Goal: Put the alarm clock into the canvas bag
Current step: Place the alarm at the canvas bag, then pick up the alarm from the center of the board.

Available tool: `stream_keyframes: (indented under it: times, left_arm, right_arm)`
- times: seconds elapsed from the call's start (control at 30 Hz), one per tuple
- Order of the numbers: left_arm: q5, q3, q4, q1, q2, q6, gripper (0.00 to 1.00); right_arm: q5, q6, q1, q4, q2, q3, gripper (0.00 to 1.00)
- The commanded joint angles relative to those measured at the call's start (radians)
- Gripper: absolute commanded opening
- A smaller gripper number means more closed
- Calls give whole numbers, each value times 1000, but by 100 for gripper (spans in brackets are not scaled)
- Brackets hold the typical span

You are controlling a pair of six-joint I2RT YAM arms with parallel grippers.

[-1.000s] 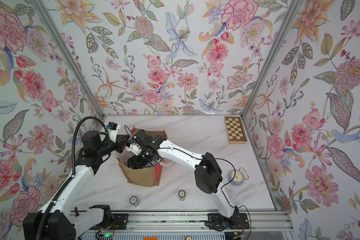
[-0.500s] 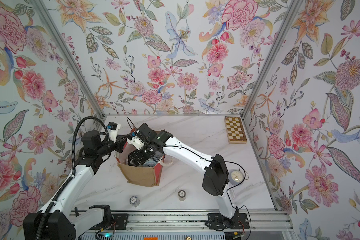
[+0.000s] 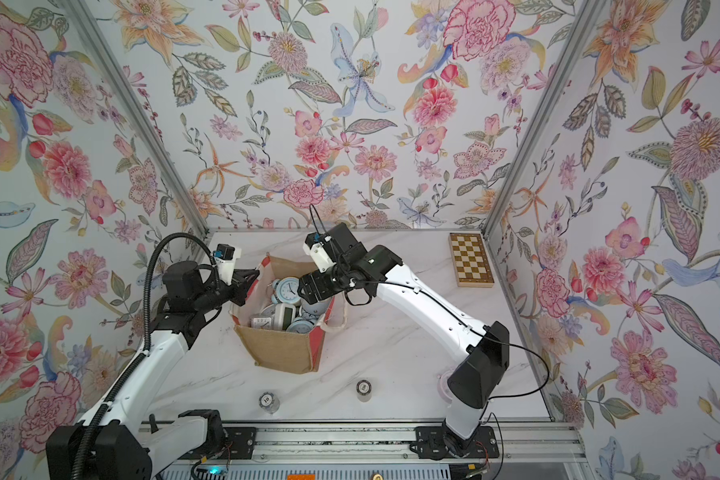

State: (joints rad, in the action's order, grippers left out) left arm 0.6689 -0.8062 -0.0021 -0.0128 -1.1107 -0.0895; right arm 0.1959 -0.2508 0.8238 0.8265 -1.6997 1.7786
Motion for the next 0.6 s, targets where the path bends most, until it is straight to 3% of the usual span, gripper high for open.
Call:
stream_keyframes:
  times: [0.0, 0.27, 0.57]
  left_arm:
    - [5, -1, 60, -10, 28, 14, 0]
    - [1, -2, 59, -10, 27, 16, 0]
    - [0, -3, 57, -10, 25, 16, 0]
  right_arm:
    - [-104, -29, -44, 19, 95, -93, 87]
    - [-145, -135, -250, -32, 338, -402, 99]
    - [-268, -201, -416, -43, 601, -684, 99]
